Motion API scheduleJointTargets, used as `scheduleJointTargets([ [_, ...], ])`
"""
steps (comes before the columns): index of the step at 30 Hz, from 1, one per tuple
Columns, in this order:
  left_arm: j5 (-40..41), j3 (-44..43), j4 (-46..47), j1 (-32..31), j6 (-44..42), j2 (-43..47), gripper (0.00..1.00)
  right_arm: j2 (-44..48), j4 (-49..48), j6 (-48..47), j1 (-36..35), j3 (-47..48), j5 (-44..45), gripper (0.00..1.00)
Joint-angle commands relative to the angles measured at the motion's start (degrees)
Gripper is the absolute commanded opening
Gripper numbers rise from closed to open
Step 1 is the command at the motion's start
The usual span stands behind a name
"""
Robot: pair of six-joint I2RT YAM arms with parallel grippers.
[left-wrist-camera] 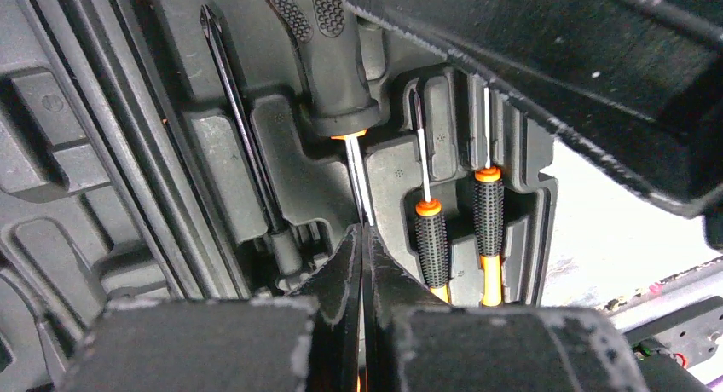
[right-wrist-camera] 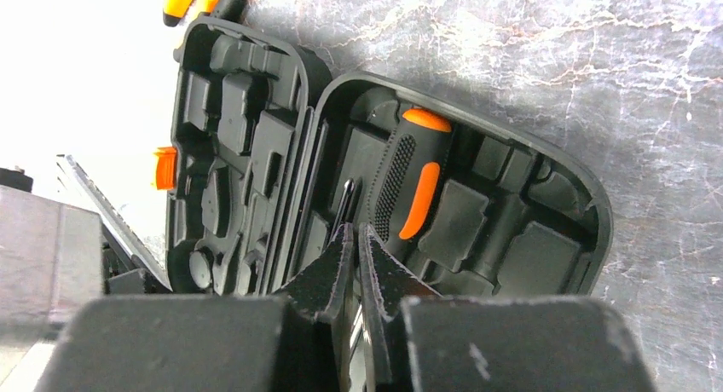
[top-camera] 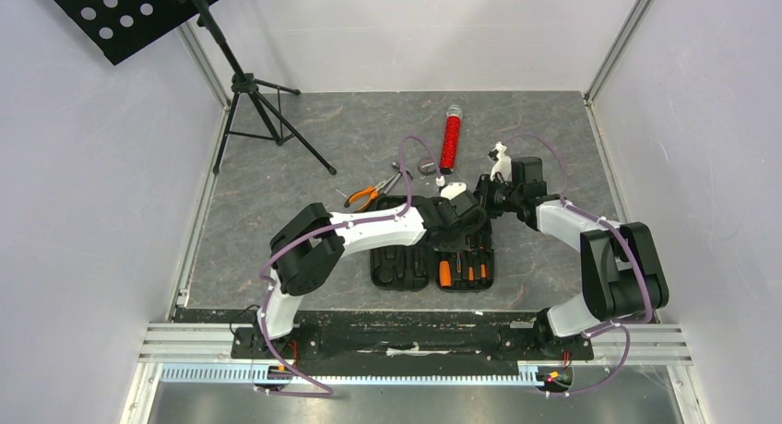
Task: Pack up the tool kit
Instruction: Adjust the screwdriver in the toolbox.
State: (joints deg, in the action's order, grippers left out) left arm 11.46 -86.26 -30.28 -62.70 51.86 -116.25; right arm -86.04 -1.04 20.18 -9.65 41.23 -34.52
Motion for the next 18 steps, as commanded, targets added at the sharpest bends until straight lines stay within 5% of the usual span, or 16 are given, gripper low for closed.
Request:
scheduleJointTargets([
  [1,-1.0,0.3,1.0,0.4,-0.1,-0.7,0.02,-1.1,-3.3,0.8,-0.2,-1.6,-2.1,0.07],
  [18,-4.3,1.8,7.0,-0.1,-0.5,2.3,0.02,-1.9,-5.2,1.8,-0.3,-5.3,-2.1,0.03],
])
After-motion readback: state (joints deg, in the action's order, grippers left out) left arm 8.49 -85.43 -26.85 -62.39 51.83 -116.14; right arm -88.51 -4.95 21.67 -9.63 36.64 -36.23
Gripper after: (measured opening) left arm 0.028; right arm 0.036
